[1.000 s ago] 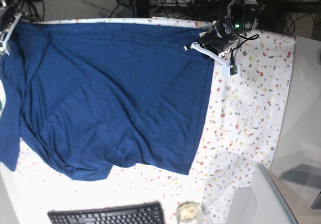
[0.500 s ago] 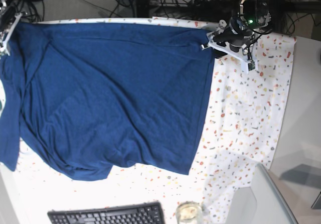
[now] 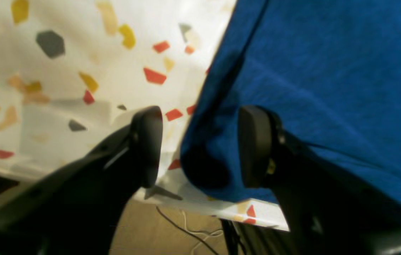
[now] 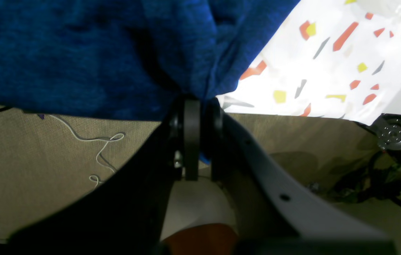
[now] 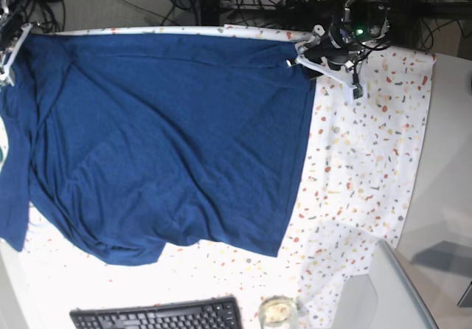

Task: Layout the t-shirt on the table in an organized manner, then fold the t-shirt properly
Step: 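Adjust the shirt corner with the left gripper to straighten the edge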

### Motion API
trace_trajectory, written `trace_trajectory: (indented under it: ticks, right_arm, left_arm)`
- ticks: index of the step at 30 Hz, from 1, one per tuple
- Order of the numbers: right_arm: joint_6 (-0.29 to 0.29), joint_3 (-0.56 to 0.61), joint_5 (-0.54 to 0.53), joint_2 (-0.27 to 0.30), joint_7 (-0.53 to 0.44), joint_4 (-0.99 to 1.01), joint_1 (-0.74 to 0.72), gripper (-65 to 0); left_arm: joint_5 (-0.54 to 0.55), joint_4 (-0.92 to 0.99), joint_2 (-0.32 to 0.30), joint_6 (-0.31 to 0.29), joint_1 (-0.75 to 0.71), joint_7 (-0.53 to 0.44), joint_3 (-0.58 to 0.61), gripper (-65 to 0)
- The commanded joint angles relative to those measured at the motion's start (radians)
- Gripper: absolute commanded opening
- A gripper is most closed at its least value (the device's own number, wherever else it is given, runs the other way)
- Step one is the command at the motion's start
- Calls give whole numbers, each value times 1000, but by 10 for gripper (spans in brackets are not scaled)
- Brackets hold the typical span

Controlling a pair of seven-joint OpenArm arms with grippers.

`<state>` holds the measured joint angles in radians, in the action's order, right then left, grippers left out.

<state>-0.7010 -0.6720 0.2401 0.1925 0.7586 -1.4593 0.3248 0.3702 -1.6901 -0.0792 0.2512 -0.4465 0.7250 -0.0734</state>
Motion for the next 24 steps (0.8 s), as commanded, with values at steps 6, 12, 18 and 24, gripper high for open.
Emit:
trace_trajectory:
  ticks: [6, 12, 18, 24]
  right_arm:
    - [3, -4, 5, 15, -3, -17, -3, -650]
    - [3, -5, 5, 15, -3, -17, -2, -650]
    - [3, -5, 5, 15, -3, -17, -2, -650]
    - [3, -10, 5, 15, -3, -17, -6, -650]
  left_arm:
    - [13, -21, 8, -6, 7, -11, 47, -324]
    - [13, -6, 8, -6, 19, -11, 50, -327]
    - [13, -1, 8, -6, 19, -11, 48, -627]
    - [13, -23, 8, -6, 19, -11, 37, -650]
